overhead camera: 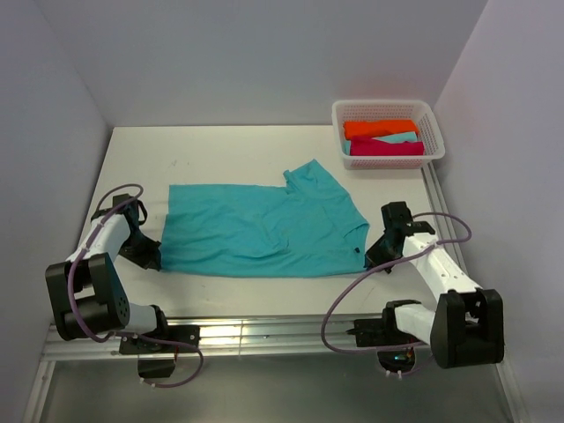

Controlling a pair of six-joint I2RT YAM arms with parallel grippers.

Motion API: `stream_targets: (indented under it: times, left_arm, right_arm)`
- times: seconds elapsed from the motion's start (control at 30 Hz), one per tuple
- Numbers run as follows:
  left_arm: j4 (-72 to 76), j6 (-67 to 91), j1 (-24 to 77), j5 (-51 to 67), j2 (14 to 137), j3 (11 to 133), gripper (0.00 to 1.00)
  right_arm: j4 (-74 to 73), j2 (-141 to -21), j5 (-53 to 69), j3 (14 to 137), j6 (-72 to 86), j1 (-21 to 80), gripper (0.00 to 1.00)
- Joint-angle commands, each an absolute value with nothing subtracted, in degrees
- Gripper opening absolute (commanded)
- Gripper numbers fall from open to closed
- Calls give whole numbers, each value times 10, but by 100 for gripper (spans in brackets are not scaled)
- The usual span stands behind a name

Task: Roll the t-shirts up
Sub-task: Fold the tshirt

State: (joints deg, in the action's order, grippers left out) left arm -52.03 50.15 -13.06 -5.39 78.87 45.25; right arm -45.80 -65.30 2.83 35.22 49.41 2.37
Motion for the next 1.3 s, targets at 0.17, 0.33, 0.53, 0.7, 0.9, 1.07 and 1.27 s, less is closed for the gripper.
stream_targets:
  times: [0.17, 0.33, 0.53, 0.7, 0.9, 1.07, 1.27]
  left_arm:
    - [-542, 472, -132, -46, 780, 458, 34]
    - [-574, 463, -136, -65, 766, 479, 65]
    - [-588, 439, -158, -91, 728, 547, 75]
    - [-520, 384, -170, -30, 747, 598, 76]
    - [-440, 299, -158, 39, 846, 676, 77]
    - [-421, 265, -145, 76, 942, 770, 77]
    - [-408, 286, -141, 90, 1037, 840, 75]
  right_arm:
    - [-538, -595, 11, 338, 498, 25, 65]
    - [-562, -573, 1, 373, 490, 25, 70]
    - [-523, -611, -15, 451, 433, 25, 65]
    - [-450, -677, -3, 541, 368, 44, 60]
    - [-373, -808, 15, 624, 301, 85, 57]
    - [-343, -904, 19, 698, 270, 102, 54]
    - [-381, -1013, -21, 814, 259, 110, 57]
